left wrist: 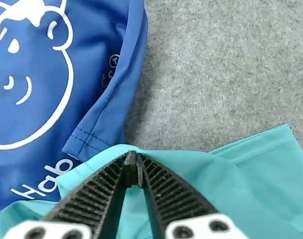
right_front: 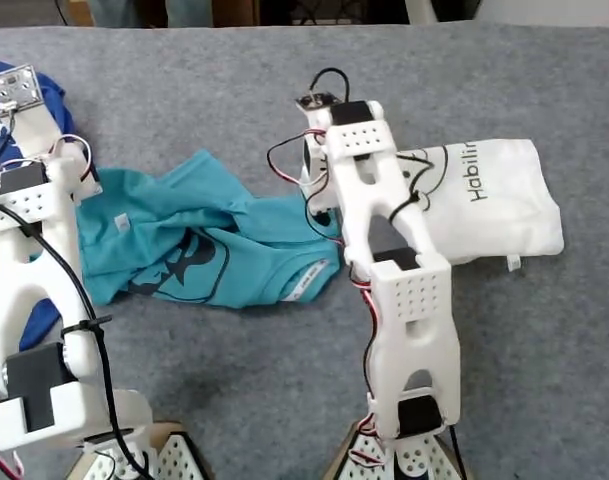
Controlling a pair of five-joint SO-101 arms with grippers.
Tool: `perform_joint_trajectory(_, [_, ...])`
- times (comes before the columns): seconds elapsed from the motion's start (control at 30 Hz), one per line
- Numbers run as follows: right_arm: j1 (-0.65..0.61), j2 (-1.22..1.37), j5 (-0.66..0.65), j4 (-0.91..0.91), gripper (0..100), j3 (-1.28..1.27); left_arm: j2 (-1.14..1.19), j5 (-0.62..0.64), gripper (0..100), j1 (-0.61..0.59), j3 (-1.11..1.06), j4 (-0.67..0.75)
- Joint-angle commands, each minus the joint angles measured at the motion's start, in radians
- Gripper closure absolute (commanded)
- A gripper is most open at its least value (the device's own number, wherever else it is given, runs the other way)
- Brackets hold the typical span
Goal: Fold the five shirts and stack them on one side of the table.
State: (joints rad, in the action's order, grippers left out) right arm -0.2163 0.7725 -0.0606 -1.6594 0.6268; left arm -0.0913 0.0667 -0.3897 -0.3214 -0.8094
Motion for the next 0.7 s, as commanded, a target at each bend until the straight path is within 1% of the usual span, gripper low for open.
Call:
perform_joint_trajectory(0.0, [-0.015, -0.013, 0.037, -0.04, 84.4, 0.077, -0.008, 0.002, 97, 0.001, 0.012, 0.005])
perform_joint_trajectory(0.27, [-0.034, 0.028, 0.064, 0.006, 84.4, 0.036, -0.008, 0.002, 97, 0.001, 0.012, 0.0])
perform_joint_trajectory(0.47, [-0.028, 0.104, 0.064, -0.002, 84.6, 0.079, -0.008, 0.002, 97, -0.001, 0.012, -0.003])
perform_joint_trajectory(0.67, [-0.034, 0.107, 0.064, -0.02, 84.7, 0.079, -0.008, 0.002, 97, 0.001, 0.012, -0.003])
